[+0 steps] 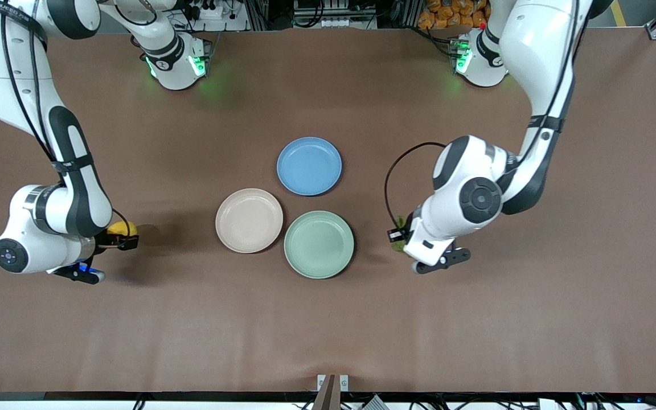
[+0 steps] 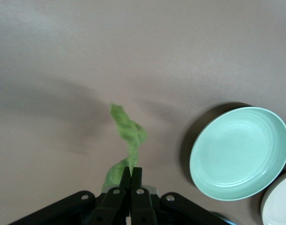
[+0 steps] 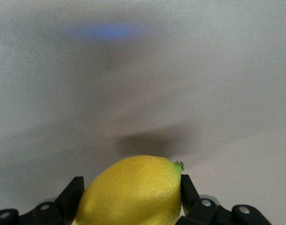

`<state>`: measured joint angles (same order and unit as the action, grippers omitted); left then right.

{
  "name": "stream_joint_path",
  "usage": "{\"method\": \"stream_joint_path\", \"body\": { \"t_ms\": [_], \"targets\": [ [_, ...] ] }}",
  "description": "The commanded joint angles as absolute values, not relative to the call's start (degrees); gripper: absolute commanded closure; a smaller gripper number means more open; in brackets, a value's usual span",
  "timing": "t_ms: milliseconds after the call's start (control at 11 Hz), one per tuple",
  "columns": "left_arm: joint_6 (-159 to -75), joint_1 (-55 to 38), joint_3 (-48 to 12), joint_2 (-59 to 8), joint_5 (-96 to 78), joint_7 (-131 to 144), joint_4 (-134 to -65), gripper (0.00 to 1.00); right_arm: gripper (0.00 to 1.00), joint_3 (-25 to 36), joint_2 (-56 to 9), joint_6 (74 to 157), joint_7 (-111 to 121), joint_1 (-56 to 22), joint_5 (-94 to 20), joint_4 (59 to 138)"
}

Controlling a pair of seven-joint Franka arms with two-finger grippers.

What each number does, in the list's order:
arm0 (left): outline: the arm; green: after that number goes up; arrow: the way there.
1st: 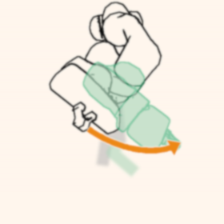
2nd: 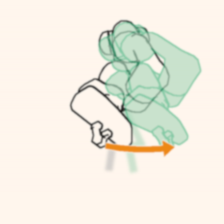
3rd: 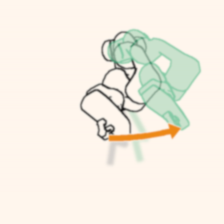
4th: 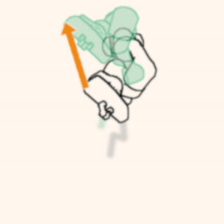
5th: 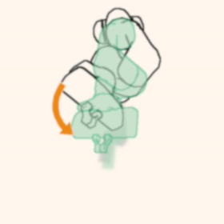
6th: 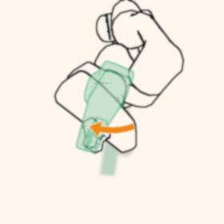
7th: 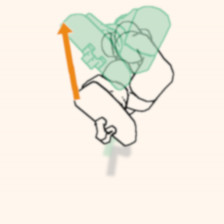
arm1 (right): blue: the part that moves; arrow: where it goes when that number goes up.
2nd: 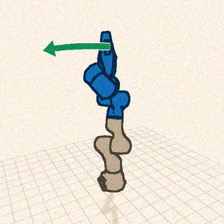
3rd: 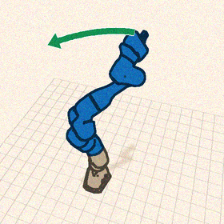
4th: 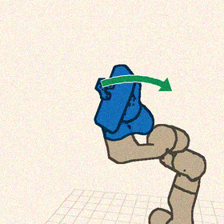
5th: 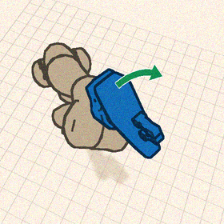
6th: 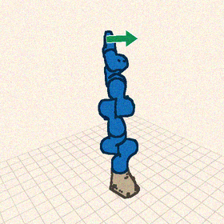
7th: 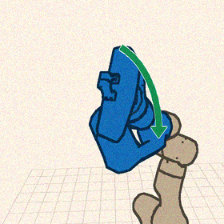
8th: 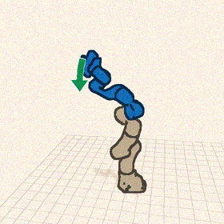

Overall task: Pick lemon and lettuce from plates
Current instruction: 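Lift the lemon off the beige plate while the left gripper lifts the lettuce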

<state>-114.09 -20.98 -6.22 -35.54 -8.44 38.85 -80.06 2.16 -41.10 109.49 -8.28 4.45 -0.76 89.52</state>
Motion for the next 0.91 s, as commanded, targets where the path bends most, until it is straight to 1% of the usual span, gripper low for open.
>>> {"method": "stream_joint_path", "body": {
  "t_ms": [0, 91, 182, 273, 455, 636, 818],
  "targets": [
    [-108.83, -18.73, -6.59, -31.38, -4.68, 37.18, -82.18, 1.0, 0.39, 1.49, -42.36, 110.65, -8.35, 4.92, -0.35, 89.12],
    [-107.16, -18.29, -6.59, -31.03, -3.44, 36.48, -82.61, 1.0, 0.18, 1.49, -42.28, 110.31, -8.44, 4.92, -0.35, 89.12],
    [-105.75, -17.67, -6.59, -30.33, -2.56, 35.43, -83.49, 1.0, 0.04, 1.49, -42.01, 110.04, -8.44, 4.92, -0.26, 89.12],
    [-105.38, -16.62, -6.59, -29.19, -1.85, 33.24, -85.06, 1.0, 0.0, 1.49, -41.84, 109.6, -8.0, 4.83, -0.26, 89.12],
    [-104.33, -15.21, -6.42, -27.43, -1.67, 30.07, -87.62, 1.0, 0.0, 1.58, -41.05, 108.29, -8.0, 4.14, 0.0, 89.21],
    [-103.71, -13.98, -6.42, -26.9, 0.59, 28.75, -89.72, 1.0, 0.0, 1.49, -38.42, 106.62, -7.65, 4.04, 0.0, 90.61],
    [-103.62, -13.28, -6.33, -26.89, 0.97, 27.6, -91.05, 1.0, 0.0, 1.23, -32.2, 106.96, -7.73, 4.04, -0.17, 97.87]
  ]
}}
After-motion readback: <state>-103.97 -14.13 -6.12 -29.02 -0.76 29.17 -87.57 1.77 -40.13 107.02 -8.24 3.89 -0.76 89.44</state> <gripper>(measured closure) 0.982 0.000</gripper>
